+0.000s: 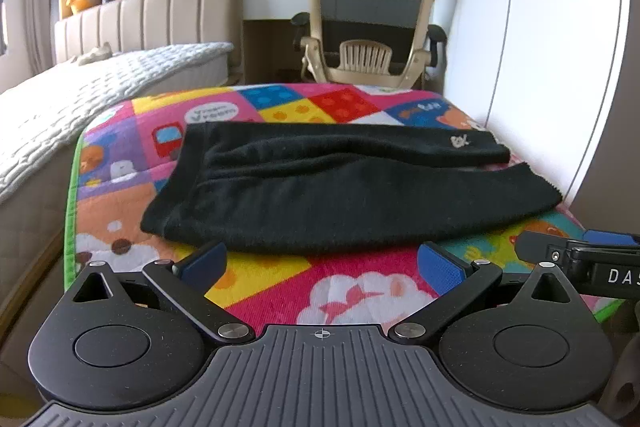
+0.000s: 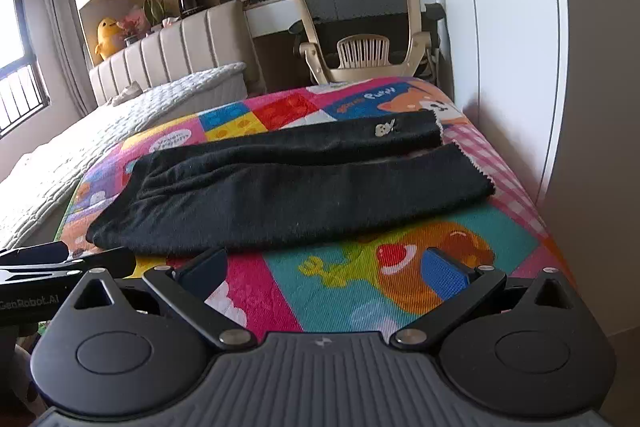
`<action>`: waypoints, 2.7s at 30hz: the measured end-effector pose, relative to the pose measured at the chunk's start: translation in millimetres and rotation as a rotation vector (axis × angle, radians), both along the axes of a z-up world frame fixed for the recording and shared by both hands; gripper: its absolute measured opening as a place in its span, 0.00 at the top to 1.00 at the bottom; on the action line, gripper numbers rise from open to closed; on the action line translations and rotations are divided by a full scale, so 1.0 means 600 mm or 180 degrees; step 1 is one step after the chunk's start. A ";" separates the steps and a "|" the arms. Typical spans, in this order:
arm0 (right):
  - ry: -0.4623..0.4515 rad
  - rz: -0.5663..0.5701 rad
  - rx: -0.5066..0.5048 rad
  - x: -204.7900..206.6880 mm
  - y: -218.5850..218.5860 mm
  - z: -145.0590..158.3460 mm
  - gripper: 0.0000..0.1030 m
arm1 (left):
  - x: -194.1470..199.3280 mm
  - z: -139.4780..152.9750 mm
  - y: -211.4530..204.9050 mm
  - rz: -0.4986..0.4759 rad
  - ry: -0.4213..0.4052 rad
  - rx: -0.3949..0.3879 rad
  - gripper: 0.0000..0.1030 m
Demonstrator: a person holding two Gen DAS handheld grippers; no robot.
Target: Fold clothes
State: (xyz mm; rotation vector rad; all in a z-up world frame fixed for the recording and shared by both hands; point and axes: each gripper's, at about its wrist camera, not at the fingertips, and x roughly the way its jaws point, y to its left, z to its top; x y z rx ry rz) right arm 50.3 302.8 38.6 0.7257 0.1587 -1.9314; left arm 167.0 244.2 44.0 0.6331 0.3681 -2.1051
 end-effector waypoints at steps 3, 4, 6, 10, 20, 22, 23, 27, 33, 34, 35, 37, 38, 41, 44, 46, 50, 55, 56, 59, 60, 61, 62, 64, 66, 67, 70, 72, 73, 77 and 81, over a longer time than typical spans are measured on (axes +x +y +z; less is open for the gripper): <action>-0.0007 0.0018 0.0022 0.000 -0.002 -0.001 0.00 | 0.001 -0.002 -0.002 0.0006 0.0004 0.0038 0.00; -0.0014 0.0025 0.0035 0.000 -0.002 -0.002 0.00 | 0.001 -0.004 -0.004 0.0005 0.0002 0.0066 0.00; -0.0034 0.0043 0.0080 -0.001 -0.005 -0.005 0.00 | 0.000 -0.008 -0.008 0.0008 -0.0014 0.0124 0.00; -0.0081 0.0056 0.0140 -0.003 -0.009 -0.010 0.00 | 0.000 -0.015 -0.014 0.0014 -0.0036 0.0230 0.00; -0.0064 0.0057 0.0157 -0.002 -0.012 -0.009 0.00 | 0.000 -0.014 -0.014 0.0005 -0.0030 0.0247 0.00; -0.0064 0.0056 0.0161 -0.003 -0.011 -0.009 0.00 | 0.000 -0.015 -0.015 0.0000 -0.0030 0.0253 0.00; -0.0064 0.0055 0.0164 -0.003 -0.011 -0.008 0.00 | 0.000 -0.015 -0.016 -0.0002 -0.0030 0.0256 0.00; -0.0068 0.0067 0.0181 -0.004 -0.014 -0.009 0.00 | -0.001 -0.016 -0.018 0.0005 -0.0030 0.0271 0.00; -0.0078 0.0071 0.0216 -0.005 -0.017 -0.011 0.00 | -0.001 -0.019 -0.021 0.0007 -0.0041 0.0316 0.00; -0.0080 0.0071 0.0220 -0.005 -0.017 -0.011 0.00 | -0.001 -0.019 -0.021 0.0005 -0.0040 0.0318 0.00; -0.0081 0.0072 0.0221 -0.005 -0.017 -0.011 0.00 | -0.001 -0.019 -0.021 0.0004 -0.0038 0.0319 0.00; -0.0077 0.0076 0.0221 -0.005 -0.017 -0.011 0.00 | -0.001 -0.019 -0.021 0.0003 -0.0036 0.0317 0.00; -0.0075 0.0079 0.0222 -0.005 -0.017 -0.011 0.00 | -0.001 -0.019 -0.021 0.0003 -0.0036 0.0319 0.00; -0.0077 0.0079 0.0226 -0.005 -0.018 -0.012 0.00 | 0.000 -0.020 -0.021 0.0003 -0.0033 0.0327 0.00; -0.0075 0.0080 0.0225 -0.005 -0.018 -0.013 0.00 | -0.001 -0.020 -0.021 0.0002 -0.0033 0.0327 0.00; -0.0075 0.0082 0.0227 -0.005 -0.018 -0.013 0.00 | -0.001 -0.020 -0.020 0.0000 -0.0033 0.0326 0.00; -0.0085 0.0083 0.0232 -0.006 -0.018 -0.013 0.00 | -0.002 -0.021 -0.020 -0.0001 -0.0035 0.0335 0.00; -0.0089 0.0084 0.0234 -0.006 -0.018 -0.014 0.00 | -0.002 -0.022 -0.020 -0.0002 -0.0036 0.0343 0.00; -0.0091 0.0084 0.0235 -0.006 -0.018 -0.014 0.00 | -0.002 -0.022 -0.020 -0.0003 -0.0036 0.0342 0.00; -0.0097 0.0082 0.0238 -0.006 -0.018 -0.015 0.00 | -0.002 -0.023 -0.019 -0.0003 -0.0038 0.0346 0.00; -0.0098 0.0082 0.0238 -0.006 -0.018 -0.015 0.00 | -0.002 -0.023 -0.020 -0.0004 -0.0039 0.0348 0.00; -0.0100 0.0081 0.0239 -0.006 -0.018 -0.015 0.00 | -0.002 -0.023 -0.020 -0.0004 -0.0039 0.0352 0.00; -0.0101 0.0082 0.0240 -0.006 -0.018 -0.015 0.00 | -0.002 -0.024 -0.020 -0.0005 -0.0038 0.0355 0.00; -0.0107 0.0082 0.0244 -0.006 -0.018 -0.016 0.00 | -0.002 -0.024 -0.021 -0.0006 -0.0039 0.0362 0.00; -0.0115 0.0082 0.0249 -0.007 -0.018 -0.016 0.00 | -0.002 -0.025 -0.021 -0.0006 -0.0038 0.0368 0.00; -0.0119 0.0082 0.0252 -0.007 -0.019 -0.017 0.00 | -0.002 -0.025 -0.021 -0.0004 -0.0040 0.0371 0.00; -0.0121 0.0083 0.0256 -0.007 -0.019 -0.017 0.00 | -0.002 -0.026 -0.022 -0.0001 -0.0042 0.0387 0.00; -0.0118 0.0085 0.0255 -0.007 -0.018 -0.016 0.00 | -0.001 -0.027 -0.022 0.0000 -0.0043 0.0391 0.00; -0.0116 0.0086 0.0255 -0.007 -0.018 -0.016 0.00 | -0.001 -0.027 -0.022 0.0000 -0.0043 0.0390 0.00; -0.0120 0.0083 0.0253 -0.007 -0.018 -0.017 0.00 | -0.002 -0.027 -0.022 -0.0001 -0.0046 0.0387 0.00; -0.0125 0.0084 0.0255 -0.007 -0.017 -0.017 0.00 | -0.003 -0.028 -0.022 -0.0001 -0.0053 0.0393 0.00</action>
